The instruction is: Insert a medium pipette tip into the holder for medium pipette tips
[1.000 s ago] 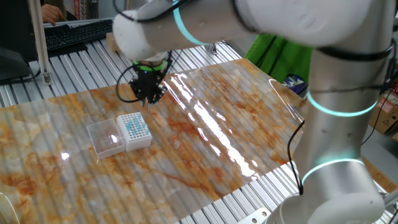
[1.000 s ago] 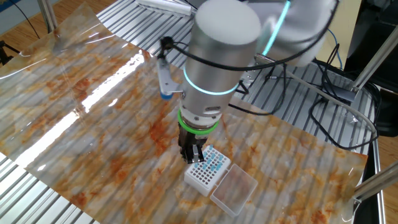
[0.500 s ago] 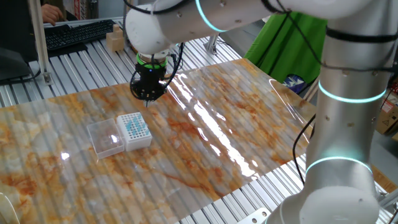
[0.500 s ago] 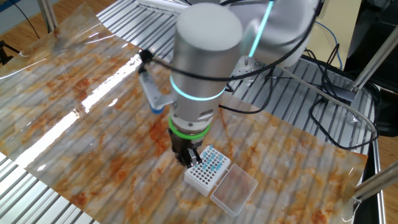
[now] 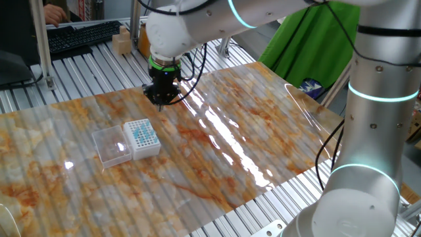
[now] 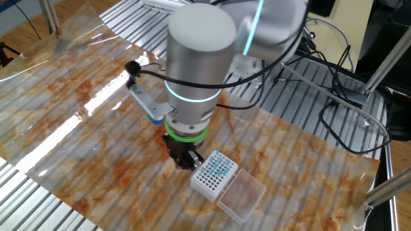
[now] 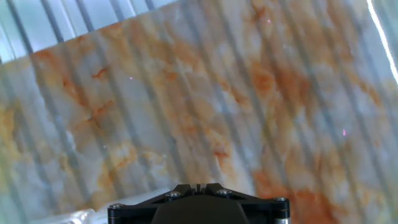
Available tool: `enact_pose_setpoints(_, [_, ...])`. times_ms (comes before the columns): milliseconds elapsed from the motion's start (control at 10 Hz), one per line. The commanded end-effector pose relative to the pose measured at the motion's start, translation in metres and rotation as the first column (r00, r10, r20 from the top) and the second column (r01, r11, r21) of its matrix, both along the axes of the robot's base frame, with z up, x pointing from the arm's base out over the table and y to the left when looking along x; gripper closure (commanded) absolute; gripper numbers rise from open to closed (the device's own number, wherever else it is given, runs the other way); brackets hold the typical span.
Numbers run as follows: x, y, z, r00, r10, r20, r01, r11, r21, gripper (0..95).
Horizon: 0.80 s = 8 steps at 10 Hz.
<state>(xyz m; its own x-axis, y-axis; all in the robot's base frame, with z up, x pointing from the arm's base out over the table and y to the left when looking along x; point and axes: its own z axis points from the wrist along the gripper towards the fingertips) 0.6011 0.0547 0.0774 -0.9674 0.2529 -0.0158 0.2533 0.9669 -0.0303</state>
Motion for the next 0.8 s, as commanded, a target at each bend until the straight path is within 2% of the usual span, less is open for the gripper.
enact_pose_setpoints(100, [-0.002, -0.01, 0.002, 0.998, 0.066, -0.002, -0.066, 0.998, -0.004, 95.0])
enact_pose_setpoints(600, [0.003, -0.032, -0.002, 0.983, 0.182, -0.007, -0.182, 0.983, 0.005, 95.0])
enact_pose_setpoints(700, [0.004, -0.035, -0.004, 0.975, 0.22, -0.004, -0.22, 0.975, 0.019, 95.0])
enact_pose_setpoints(800, [0.004, -0.036, -0.004, 0.976, 0.22, -0.004, -0.22, 0.975, 0.023, 95.0])
